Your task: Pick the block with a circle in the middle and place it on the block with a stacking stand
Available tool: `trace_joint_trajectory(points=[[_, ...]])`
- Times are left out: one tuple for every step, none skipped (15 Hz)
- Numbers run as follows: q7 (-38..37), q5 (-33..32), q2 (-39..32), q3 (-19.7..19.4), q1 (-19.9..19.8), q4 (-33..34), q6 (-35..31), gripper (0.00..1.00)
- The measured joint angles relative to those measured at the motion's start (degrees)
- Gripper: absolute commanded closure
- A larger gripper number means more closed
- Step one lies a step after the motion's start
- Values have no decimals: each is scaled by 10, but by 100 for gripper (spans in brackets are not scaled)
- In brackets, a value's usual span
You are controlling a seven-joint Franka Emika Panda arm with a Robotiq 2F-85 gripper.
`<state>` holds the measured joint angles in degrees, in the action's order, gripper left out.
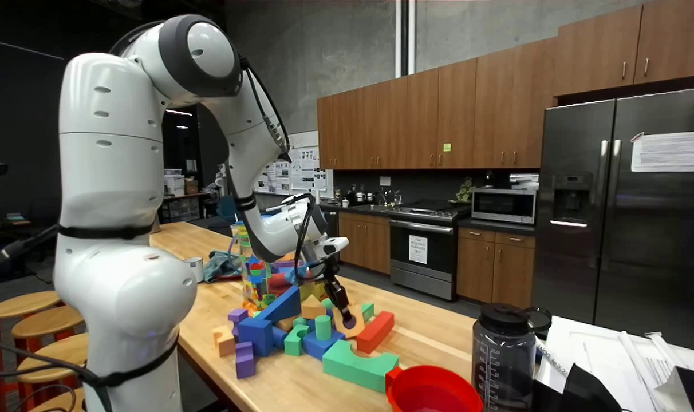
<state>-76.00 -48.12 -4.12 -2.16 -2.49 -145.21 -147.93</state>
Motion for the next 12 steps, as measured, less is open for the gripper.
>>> trace_joint_trajectory(points=[[0,0,0,0,0,0,0,95],[1,0,0,0,0,1,0,95],[3,1,1,0,0,2,0,95],[11,4,3,0,0,5,2,95],[20,9,7,0,0,8,5,95],[29,11,14,0,0,11,12,95],[37,11,21,0,-1,14,22,95],[43,11,29,-1,-1,18,33,95],[47,11,37,-2,-1,21,45,95],[48,10,45,-3,-2,25,58,95],[49,10,53,-3,-3,28,72,95],[54,10,60,-3,-3,30,89,95]])
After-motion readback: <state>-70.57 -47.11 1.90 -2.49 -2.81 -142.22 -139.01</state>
